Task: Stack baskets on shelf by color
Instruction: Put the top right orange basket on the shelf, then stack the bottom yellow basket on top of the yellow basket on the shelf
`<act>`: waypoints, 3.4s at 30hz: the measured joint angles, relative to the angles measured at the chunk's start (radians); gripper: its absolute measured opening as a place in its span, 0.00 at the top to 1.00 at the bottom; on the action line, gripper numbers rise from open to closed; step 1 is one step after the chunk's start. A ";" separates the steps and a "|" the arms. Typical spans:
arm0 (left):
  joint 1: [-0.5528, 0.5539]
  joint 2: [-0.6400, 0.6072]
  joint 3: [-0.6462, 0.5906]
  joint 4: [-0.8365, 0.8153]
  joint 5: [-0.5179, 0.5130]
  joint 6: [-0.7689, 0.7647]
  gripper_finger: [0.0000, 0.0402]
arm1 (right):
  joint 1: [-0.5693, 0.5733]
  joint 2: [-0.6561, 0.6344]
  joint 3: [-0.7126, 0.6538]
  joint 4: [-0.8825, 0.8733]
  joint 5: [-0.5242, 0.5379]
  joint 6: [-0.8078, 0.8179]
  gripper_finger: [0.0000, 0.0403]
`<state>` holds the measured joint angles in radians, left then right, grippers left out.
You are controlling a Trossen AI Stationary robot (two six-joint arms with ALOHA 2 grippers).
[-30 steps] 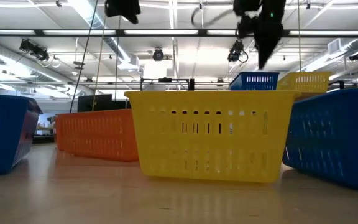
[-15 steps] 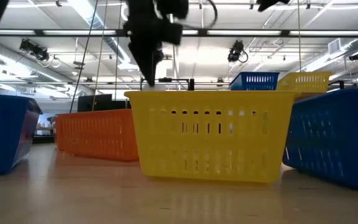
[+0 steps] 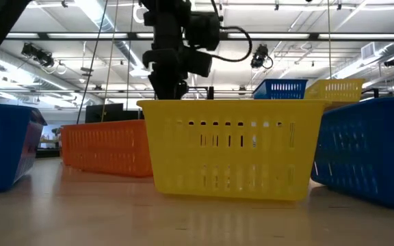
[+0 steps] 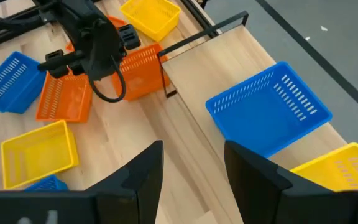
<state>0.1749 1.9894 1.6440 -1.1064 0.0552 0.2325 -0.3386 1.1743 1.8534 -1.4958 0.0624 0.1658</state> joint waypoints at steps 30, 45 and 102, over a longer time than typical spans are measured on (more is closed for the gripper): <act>-0.008 -0.011 0.166 -0.276 -0.126 -0.111 0.98 | 0.000 0.016 0.000 -0.060 0.032 -0.057 0.57; 0.008 -0.044 0.589 -0.087 -0.309 -0.008 0.98 | 0.000 0.008 0.000 0.167 0.090 -0.004 0.57; 0.087 0.168 0.709 0.082 -0.227 -0.107 0.77 | 0.001 0.002 -0.001 0.012 -0.053 0.179 0.57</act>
<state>0.2619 2.1578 2.3528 -1.0248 -0.1715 0.1252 -0.3374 1.1767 1.8526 -1.4837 0.0094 0.3447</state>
